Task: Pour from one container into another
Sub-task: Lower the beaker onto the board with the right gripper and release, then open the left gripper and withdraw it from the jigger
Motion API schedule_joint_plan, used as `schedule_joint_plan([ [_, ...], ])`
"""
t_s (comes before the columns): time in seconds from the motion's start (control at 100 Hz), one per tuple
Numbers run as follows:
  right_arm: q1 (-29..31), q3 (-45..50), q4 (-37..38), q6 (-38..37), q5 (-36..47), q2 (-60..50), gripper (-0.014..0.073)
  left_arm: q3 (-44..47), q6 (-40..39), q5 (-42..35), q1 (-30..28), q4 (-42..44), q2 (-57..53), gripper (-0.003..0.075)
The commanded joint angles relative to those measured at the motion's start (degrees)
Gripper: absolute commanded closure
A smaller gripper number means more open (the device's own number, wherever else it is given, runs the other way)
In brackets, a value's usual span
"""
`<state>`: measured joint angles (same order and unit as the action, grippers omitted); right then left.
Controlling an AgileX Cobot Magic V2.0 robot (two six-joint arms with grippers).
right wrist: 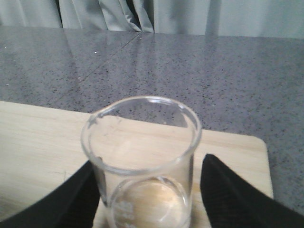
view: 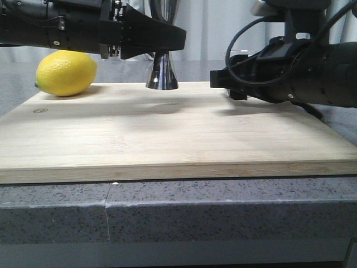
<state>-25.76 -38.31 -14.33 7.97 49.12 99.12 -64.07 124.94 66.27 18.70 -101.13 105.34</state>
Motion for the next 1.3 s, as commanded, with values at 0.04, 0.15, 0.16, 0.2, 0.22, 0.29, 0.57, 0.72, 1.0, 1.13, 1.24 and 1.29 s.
schedule_joint_plan([
  [0.04,0.49,-1.53,1.39,-0.10,4.67,-1.91,0.0169,-1.79,-0.45,5.05,0.43,-4.10,-2.71,0.0566],
  [0.15,0.49,-1.53,2.54,-0.10,3.95,-2.16,0.0140,-1.79,-0.45,5.05,0.43,-4.10,-2.71,0.0566],
  [0.16,0.49,-1.53,2.54,-0.10,3.95,-2.35,0.0131,-1.79,-0.45,5.05,0.43,-4.10,-2.71,0.0566],
  [0.2,0.49,-1.53,3.00,-0.10,2.54,-2.73,0.0107,-1.79,-0.45,5.05,0.43,-4.10,-2.71,0.0566],
  [0.22,0.49,-1.53,3.14,-0.10,1.64,-3.06,0.0093,-1.79,-0.45,5.05,0.43,-4.10,-2.71,0.0566],
  [0.29,0.49,-1.53,3.12,-0.10,-3.47,-4.69,0.0054,-1.79,-0.45,5.05,0.43,-4.10,-2.71,0.0566],
  [0.57,0.60,-1.53,3.12,0.20,-29.84,-17.06,0.0040,-1.79,-0.45,5.05,0.43,-4.10,-2.71,0.0566],
  [0.72,0.60,-1.53,3.12,3.34,-43.52,-25.36,0.0040,-1.79,-0.45,5.05,0.43,-4.10,-2.71,0.0566],
  [1.0,1.29,-1.53,4.40,5.29,-62.72,-38.57,0.0040,-1.79,-0.45,5.05,0.43,-4.10,-2.71,0.0566],
  [1.13,1.29,-1.53,7.19,5.29,-67.72,-43.05,0.0040,-1.79,-0.45,5.05,0.43,-4.10,-2.71,0.0566],
  [1.24,1.29,-1.53,9.32,5.29,-69.61,-46.29,0.0040,-1.79,-0.45,5.05,0.43,-4.10,-2.71,0.0566],
  [1.29,1.29,-1.53,9.93,5.29,-70.02,-47.44,0.0040,-1.79,-0.45,5.05,0.43,-4.10,-2.71,0.0566],
])
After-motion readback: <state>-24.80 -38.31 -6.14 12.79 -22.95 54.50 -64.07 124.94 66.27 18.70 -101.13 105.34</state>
